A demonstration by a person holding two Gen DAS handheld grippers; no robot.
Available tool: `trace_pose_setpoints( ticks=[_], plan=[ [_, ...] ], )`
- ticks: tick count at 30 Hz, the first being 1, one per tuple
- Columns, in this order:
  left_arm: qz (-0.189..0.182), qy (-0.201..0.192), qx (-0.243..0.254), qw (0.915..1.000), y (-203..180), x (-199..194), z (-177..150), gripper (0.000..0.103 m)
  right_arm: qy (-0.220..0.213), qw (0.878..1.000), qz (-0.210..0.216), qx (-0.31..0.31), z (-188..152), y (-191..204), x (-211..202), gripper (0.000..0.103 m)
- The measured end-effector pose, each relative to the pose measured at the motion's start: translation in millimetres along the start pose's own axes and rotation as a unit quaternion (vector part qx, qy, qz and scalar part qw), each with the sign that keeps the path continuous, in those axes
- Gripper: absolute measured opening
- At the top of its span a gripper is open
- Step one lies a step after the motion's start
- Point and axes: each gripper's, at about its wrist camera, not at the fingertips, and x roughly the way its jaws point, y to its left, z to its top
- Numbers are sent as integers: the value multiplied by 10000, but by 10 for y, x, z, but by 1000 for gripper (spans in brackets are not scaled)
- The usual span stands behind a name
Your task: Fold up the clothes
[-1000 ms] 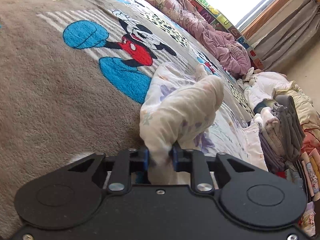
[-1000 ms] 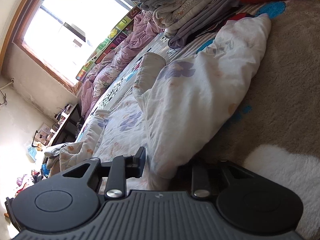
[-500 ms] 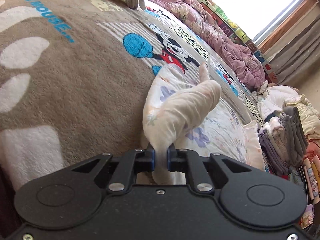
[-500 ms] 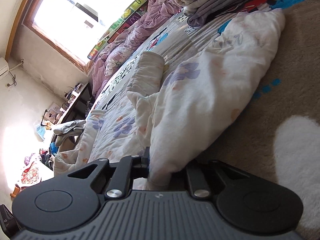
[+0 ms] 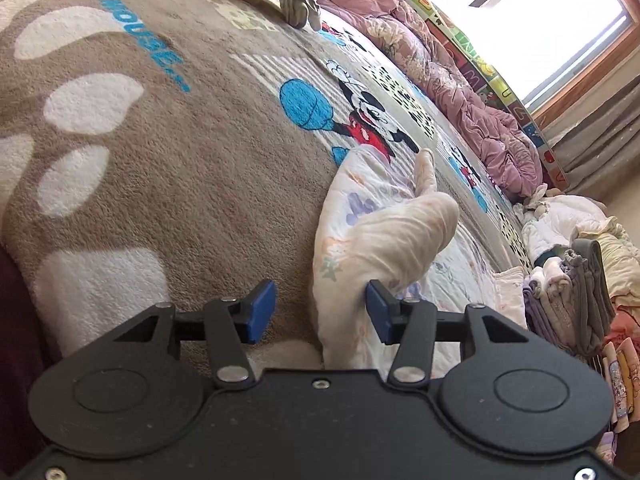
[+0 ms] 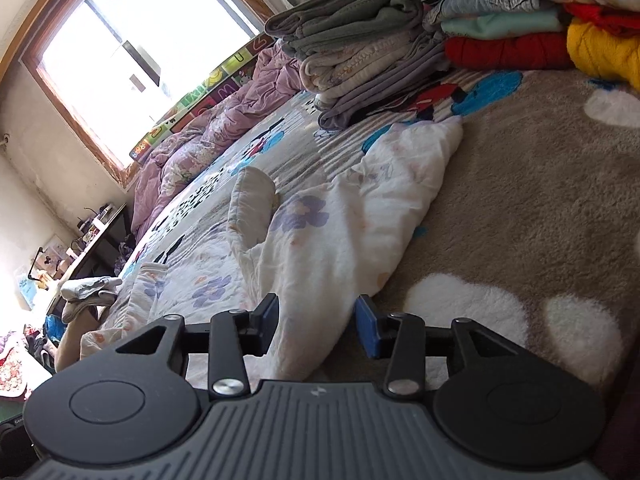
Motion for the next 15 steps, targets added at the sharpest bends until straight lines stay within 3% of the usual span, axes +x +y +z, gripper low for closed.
trace_pose_setpoints(
  ticks=[6, 10, 15],
  plan=[
    [-97, -205, -348, 9991, 80, -72, 227, 49, -436, 9964, 138, -718, 96, 175, -61, 44],
    [-284, -85, -490, 9984, 88, 108, 458, 49, -272, 9935, 283, -1072, 24, 280, 25, 44],
    [-378, 233, -298, 9986, 63, 560, 701, 49, 21, 9884, 404, -1461, -112, 357, 145, 44]
  ],
)
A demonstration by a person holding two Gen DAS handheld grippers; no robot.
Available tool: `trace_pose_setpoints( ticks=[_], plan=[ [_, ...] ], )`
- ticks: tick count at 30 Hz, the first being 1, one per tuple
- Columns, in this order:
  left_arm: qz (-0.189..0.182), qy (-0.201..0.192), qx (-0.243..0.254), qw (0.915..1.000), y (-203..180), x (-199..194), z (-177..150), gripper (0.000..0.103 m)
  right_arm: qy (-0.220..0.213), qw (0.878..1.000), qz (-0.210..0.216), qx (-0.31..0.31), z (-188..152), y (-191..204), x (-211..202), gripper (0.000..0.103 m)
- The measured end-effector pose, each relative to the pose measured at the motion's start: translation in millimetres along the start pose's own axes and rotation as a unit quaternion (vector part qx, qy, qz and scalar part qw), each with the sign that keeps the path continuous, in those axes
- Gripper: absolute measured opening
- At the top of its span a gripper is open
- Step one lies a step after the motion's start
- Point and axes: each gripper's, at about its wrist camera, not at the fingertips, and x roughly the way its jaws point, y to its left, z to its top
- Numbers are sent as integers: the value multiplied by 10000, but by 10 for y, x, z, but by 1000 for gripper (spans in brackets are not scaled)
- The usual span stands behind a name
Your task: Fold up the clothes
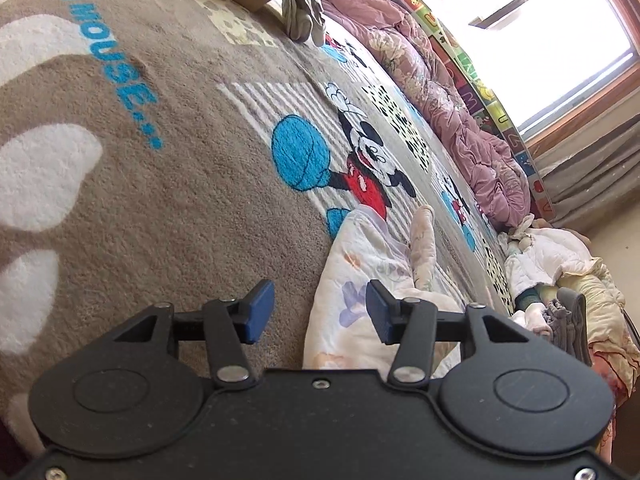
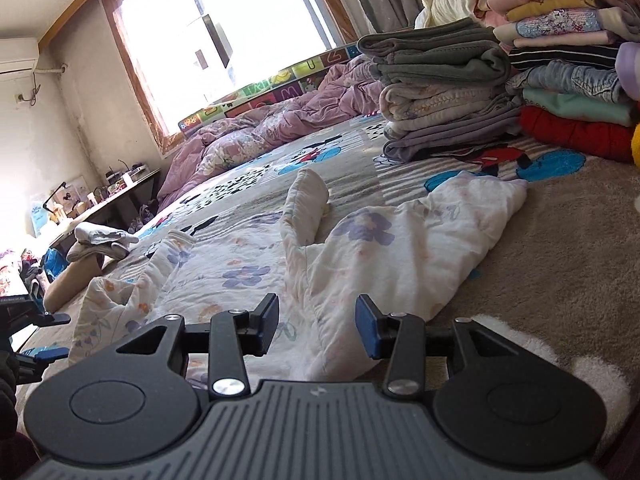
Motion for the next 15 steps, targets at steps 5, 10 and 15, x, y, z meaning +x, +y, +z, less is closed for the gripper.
trace_pose_setpoints(
  ticks=[5, 10, 15],
  plan=[
    [50, 433, 417, 9982, -139, 512, 276, 50, 107, 9999, 33, 65, 54, 6, 58, 44],
    [-202, 592, 663, 9958, -135, 840, 413, 50, 222, 9995, -181, 100, 33, -97, 247, 42],
    [-463, 662, 924, 9924, -149, 936, 434, 47, 257, 9991, -291, 150, -100, -207, 328, 43]
  ],
)
